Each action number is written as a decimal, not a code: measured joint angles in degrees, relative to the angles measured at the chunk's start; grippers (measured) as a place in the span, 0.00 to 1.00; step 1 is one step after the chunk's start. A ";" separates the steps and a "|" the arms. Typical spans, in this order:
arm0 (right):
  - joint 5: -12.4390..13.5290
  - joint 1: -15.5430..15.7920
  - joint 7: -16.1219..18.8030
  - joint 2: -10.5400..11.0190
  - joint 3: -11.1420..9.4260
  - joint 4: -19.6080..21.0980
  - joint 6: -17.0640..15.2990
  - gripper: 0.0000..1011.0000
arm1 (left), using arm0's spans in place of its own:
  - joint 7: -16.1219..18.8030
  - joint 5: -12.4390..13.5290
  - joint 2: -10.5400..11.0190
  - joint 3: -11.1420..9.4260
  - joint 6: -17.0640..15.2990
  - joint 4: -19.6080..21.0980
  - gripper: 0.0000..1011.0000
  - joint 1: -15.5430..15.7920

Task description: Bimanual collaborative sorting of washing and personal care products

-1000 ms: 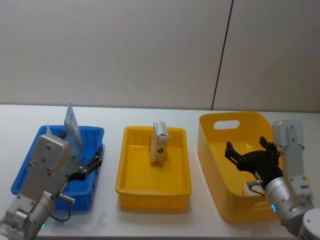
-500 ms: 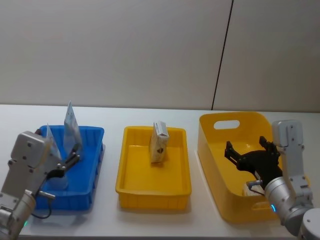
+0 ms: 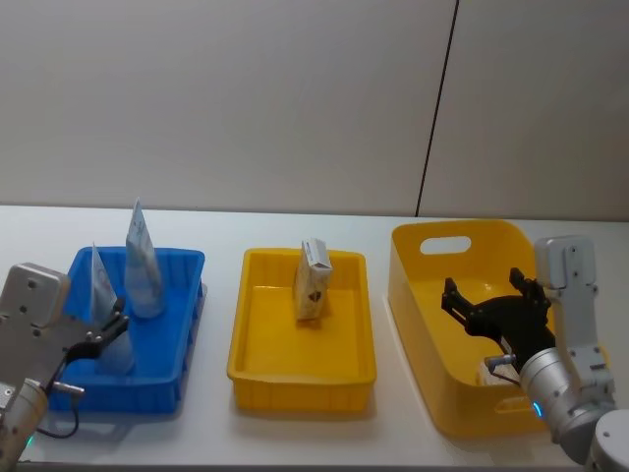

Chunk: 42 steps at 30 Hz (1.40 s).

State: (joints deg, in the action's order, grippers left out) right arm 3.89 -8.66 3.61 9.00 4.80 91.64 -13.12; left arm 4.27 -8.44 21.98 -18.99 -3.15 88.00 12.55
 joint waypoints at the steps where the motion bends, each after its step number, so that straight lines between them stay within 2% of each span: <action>1: 0.00 0.00 0.00 0.00 0.00 0.00 0.00 0.99 | -0.11 -0.09 -0.05 0.08 -0.02 -0.26 0.99 0.08; 24: 0.00 0.00 0.00 0.00 0.00 0.00 0.00 0.99 | -6.04 -4.29 -2.71 1.97 0.94 -8.88 0.99 3.47; 42: 0.00 0.00 0.00 0.00 0.00 -0.01 0.01 0.99 | -7.82 -5.76 -5.92 2.79 1.28 -14.28 0.99 6.69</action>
State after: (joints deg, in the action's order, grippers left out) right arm 3.89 -8.66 3.60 9.00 4.80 91.64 -13.11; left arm -3.55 -14.20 16.06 -16.20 -1.87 73.73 19.24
